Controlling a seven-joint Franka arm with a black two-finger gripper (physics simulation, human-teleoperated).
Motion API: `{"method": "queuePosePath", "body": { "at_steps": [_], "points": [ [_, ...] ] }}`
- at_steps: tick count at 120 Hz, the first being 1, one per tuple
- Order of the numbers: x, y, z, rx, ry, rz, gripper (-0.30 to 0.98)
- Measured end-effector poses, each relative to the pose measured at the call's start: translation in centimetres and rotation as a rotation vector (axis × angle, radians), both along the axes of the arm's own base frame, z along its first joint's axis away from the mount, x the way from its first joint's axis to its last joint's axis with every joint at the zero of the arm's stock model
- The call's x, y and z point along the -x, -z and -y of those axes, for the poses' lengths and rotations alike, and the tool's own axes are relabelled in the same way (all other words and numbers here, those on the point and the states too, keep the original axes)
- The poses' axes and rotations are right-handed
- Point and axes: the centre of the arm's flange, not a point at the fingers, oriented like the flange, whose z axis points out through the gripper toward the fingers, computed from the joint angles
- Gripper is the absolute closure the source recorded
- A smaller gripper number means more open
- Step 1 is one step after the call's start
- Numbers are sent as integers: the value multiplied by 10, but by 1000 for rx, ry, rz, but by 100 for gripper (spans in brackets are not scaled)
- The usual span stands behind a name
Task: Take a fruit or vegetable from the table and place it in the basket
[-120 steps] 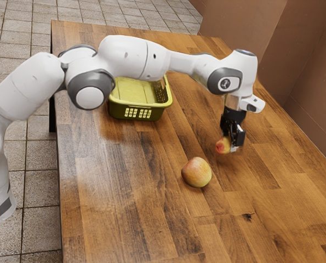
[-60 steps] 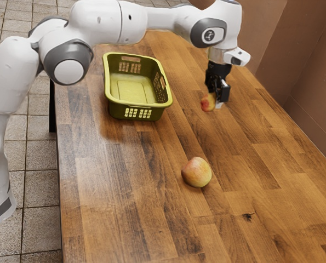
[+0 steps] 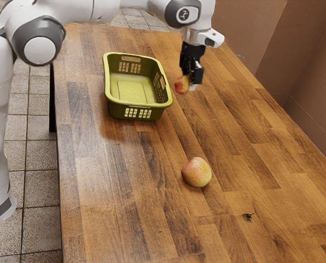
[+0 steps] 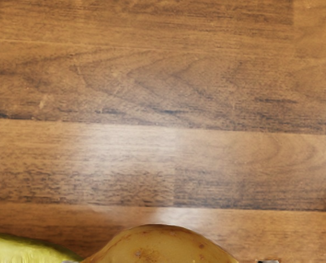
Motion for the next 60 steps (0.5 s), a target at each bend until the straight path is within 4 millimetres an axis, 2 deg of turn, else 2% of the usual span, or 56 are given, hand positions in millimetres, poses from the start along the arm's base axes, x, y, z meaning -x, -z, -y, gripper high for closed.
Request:
{"method": "queuePosePath", "body": {
  "at_steps": [15,45,60],
  "points": [
    [22,-7,-25,-12,-35,-8,33],
    [65,-19,-97,-47,-145,-55,33],
    [83,-22,-125,-62,-188,-76,34]
  ]
}}
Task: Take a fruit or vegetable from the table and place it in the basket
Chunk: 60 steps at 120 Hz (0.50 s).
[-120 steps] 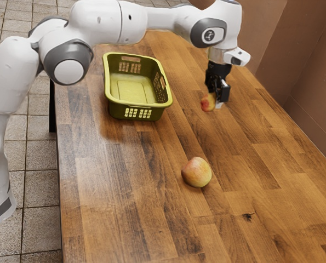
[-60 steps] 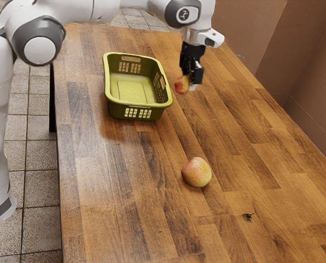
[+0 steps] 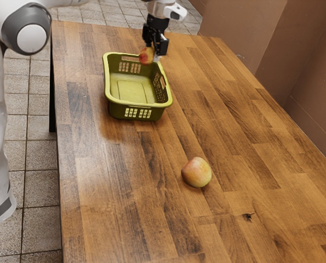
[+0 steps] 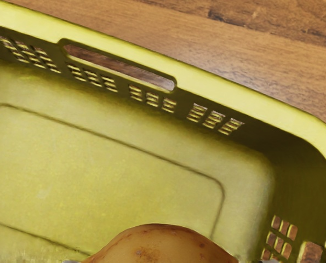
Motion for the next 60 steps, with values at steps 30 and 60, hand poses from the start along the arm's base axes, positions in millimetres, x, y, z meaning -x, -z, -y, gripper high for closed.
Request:
{"method": "queuePosePath", "body": {
  "at_steps": [30,60],
  "points": [
    [35,2,-58,-13,-92,-29,33],
    [35,5,-61,-6,-78,-32,8]
  ]
}}
